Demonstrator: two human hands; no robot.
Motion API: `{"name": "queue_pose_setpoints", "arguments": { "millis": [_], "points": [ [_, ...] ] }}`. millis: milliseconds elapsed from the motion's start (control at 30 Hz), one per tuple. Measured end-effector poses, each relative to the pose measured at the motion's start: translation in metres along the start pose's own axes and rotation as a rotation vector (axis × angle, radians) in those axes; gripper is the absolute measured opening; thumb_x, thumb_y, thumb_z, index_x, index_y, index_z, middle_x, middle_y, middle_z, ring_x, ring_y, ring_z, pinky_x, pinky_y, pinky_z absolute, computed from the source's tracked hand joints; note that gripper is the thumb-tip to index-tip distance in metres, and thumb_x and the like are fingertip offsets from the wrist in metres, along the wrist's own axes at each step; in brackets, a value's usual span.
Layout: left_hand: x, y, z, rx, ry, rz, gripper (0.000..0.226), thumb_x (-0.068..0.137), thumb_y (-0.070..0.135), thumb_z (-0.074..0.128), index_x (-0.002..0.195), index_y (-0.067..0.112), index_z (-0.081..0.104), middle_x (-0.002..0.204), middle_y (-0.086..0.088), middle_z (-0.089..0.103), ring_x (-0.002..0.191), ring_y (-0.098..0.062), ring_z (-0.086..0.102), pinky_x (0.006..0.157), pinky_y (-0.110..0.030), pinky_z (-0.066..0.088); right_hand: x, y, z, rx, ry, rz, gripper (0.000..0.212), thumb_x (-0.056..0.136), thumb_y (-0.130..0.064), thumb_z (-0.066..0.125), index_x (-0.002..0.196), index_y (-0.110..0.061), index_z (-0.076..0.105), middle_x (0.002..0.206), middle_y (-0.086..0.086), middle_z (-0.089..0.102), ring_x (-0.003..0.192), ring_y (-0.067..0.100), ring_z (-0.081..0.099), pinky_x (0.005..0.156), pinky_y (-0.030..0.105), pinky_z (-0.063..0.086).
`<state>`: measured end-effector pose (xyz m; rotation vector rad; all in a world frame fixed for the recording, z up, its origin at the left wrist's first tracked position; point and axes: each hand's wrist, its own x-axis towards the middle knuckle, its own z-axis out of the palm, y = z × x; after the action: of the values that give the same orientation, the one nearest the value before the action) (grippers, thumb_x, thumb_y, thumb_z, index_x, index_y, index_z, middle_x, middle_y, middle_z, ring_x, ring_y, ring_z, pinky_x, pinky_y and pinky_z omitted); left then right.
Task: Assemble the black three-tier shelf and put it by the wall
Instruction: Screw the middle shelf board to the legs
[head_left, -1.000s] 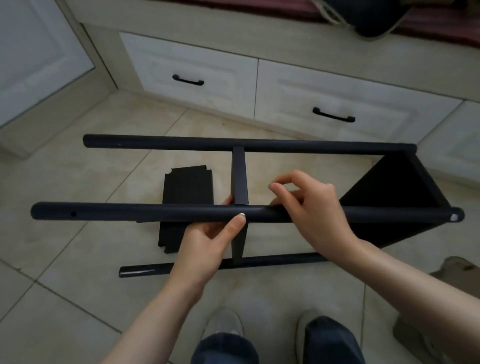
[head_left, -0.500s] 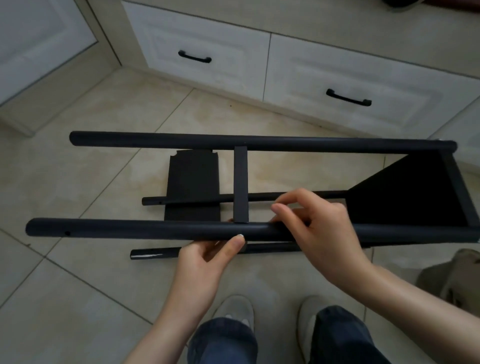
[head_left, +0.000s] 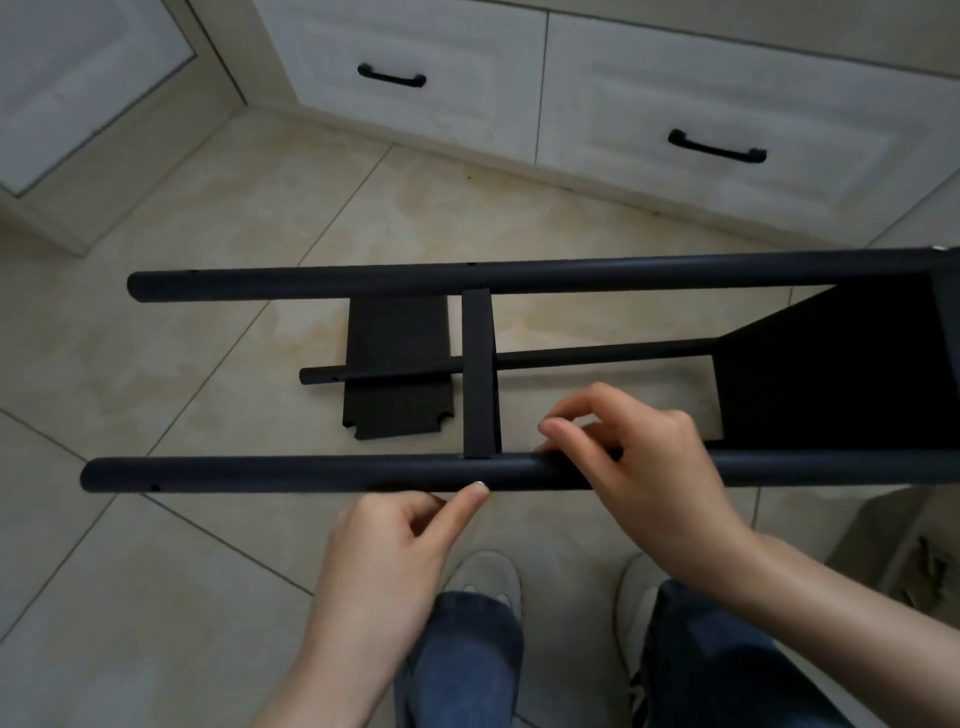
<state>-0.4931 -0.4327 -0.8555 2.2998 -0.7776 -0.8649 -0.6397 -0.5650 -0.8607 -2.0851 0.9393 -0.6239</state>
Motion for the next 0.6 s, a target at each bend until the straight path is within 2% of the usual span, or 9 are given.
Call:
{"name": "queue_pose_setpoints", "arguments": {
  "millis": [33, 100, 200, 267, 300, 367, 400, 467, 600],
  "points": [
    [-0.002, 0.001, -0.003, 0.169, 0.066, 0.074, 0.067, 0.062, 0.083, 0.044, 0.060, 0.022, 0.071, 0.060, 0.003, 0.069, 0.060, -0.013, 0.065, 0.062, -0.036, 0.057, 0.000, 0.000, 0.000, -0.002, -0.005, 0.004, 0.035, 0.090, -0.049, 0.051, 0.094, -0.018, 0.066, 0.076, -0.008, 0.074, 0.071, 0.008, 0.072, 0.065, 0.040, 0.058],
    [-0.002, 0.002, -0.008, 0.433, 0.247, 0.293, 0.057, 0.071, 0.078, 0.049, 0.054, 0.024, 0.058, 0.046, 0.008, 0.052, 0.049, -0.009, 0.052, 0.045, -0.029, 0.044, 0.000, 0.000, -0.001, -0.003, -0.011, 0.016, 0.034, 0.089, -0.048, 0.053, 0.093, -0.018, 0.067, 0.076, -0.008, 0.074, 0.071, 0.009, 0.072, 0.066, 0.042, 0.058],
    [0.008, 0.003, -0.018, 0.559, 0.412, 0.668, 0.046, 0.080, 0.065, 0.068, 0.070, 0.023, 0.050, 0.063, 0.010, 0.048, 0.064, -0.018, 0.043, 0.051, -0.029, 0.031, 0.002, -0.001, -0.003, -0.010, -0.035, 0.044, 0.033, 0.087, -0.048, 0.054, 0.092, -0.018, 0.068, 0.075, -0.009, 0.074, 0.071, 0.011, 0.072, 0.068, 0.043, 0.057],
    [0.022, 0.001, -0.022, 0.614, 0.354, 0.863, 0.042, 0.082, 0.058, 0.062, 0.100, 0.020, 0.062, 0.093, 0.000, 0.061, 0.091, -0.024, 0.050, 0.071, -0.037, 0.034, 0.003, -0.002, -0.005, -0.016, -0.060, 0.063, 0.034, 0.086, -0.049, 0.054, 0.091, -0.020, 0.069, 0.076, -0.010, 0.074, 0.072, 0.009, 0.072, 0.070, 0.042, 0.057],
    [0.029, 0.001, -0.025, 0.636, 0.280, 0.906, 0.052, 0.083, 0.056, 0.058, 0.119, 0.018, 0.062, 0.115, -0.005, 0.063, 0.112, -0.027, 0.051, 0.086, -0.041, 0.035, 0.004, -0.002, -0.005, -0.014, -0.072, 0.075, 0.034, 0.085, -0.049, 0.054, 0.091, -0.020, 0.069, 0.076, -0.010, 0.074, 0.073, 0.009, 0.071, 0.071, 0.041, 0.058],
    [0.044, 0.001, -0.030, 0.690, 0.103, 0.965, 0.069, 0.088, 0.055, 0.052, 0.149, 0.024, 0.046, 0.155, -0.008, 0.042, 0.149, -0.032, 0.027, 0.115, -0.053, 0.023, 0.005, -0.003, -0.008, 0.002, -0.099, 0.098, 0.034, 0.085, -0.050, 0.054, 0.092, -0.021, 0.070, 0.077, -0.009, 0.074, 0.074, 0.009, 0.071, 0.072, 0.041, 0.057],
    [0.050, 0.002, -0.032, 0.717, 0.031, 0.997, 0.071, 0.090, 0.056, 0.050, 0.154, 0.028, 0.038, 0.165, -0.005, 0.028, 0.155, -0.032, 0.013, 0.120, -0.057, 0.015, 0.007, -0.003, -0.009, 0.008, -0.121, 0.106, 0.034, 0.085, -0.050, 0.053, 0.092, -0.022, 0.070, 0.077, -0.009, 0.073, 0.075, 0.008, 0.070, 0.072, 0.041, 0.057],
    [0.060, 0.003, -0.035, 0.747, -0.074, 1.060, 0.069, 0.094, 0.057, 0.047, 0.156, 0.031, 0.033, 0.169, -0.001, 0.015, 0.157, -0.028, 0.001, 0.123, -0.056, 0.007, 0.012, -0.002, -0.013, -0.003, -0.202, 0.125, 0.033, 0.084, -0.051, 0.052, 0.091, -0.025, 0.071, 0.078, -0.009, 0.073, 0.076, 0.006, 0.069, 0.074, 0.040, 0.056],
    [0.069, 0.001, -0.038, 0.682, -0.144, 1.092, 0.064, 0.096, 0.059, 0.046, 0.151, 0.028, 0.044, 0.168, 0.001, 0.020, 0.157, -0.020, 0.007, 0.124, -0.046, 0.010, 0.033, 0.005, -0.020, -0.002, -0.437, 0.234, 0.018, 0.091, -0.041, 0.058, 0.089, -0.028, 0.071, 0.082, -0.011, 0.074, 0.079, -0.002, 0.068, 0.079, 0.028, 0.057]
  ]
}}
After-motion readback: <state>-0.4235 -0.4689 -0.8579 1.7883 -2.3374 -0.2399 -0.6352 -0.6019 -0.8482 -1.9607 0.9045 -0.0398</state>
